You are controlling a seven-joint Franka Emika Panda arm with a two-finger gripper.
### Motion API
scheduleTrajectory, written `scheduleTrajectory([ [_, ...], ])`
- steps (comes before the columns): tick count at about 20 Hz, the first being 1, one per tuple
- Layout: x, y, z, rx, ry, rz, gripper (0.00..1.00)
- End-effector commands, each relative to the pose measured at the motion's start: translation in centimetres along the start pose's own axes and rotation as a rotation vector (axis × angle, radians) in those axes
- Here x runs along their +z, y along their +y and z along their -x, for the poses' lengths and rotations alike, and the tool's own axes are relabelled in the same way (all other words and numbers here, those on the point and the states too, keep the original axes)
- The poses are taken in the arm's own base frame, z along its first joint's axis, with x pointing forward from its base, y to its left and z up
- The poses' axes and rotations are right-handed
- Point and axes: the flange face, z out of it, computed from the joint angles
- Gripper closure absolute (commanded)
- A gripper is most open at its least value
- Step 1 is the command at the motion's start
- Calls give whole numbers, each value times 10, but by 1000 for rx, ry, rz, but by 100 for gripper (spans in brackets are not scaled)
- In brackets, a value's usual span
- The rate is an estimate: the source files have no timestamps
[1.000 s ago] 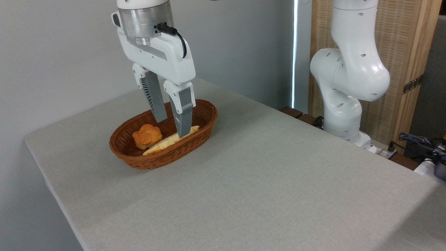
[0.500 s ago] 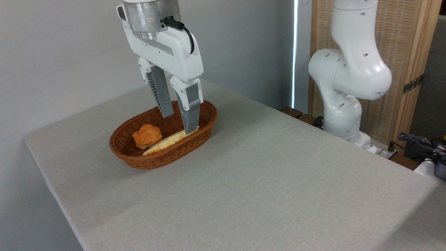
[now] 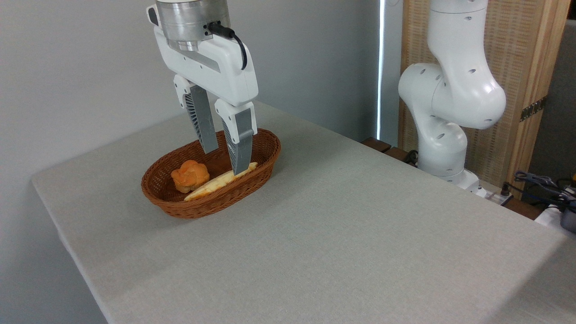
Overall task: Put bread into the basket
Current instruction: 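Open the gripper and raise it away from the basket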
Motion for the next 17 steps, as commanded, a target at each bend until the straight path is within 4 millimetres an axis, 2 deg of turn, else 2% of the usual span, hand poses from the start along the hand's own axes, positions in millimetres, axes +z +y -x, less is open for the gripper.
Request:
scheduleTrajectory([
  [1,1,-2,-4,-8,5,2,0],
  [10,0,8,-5,-4,-39,-17,0],
  [17,-3,7,-4,-9,-37,-24,0],
])
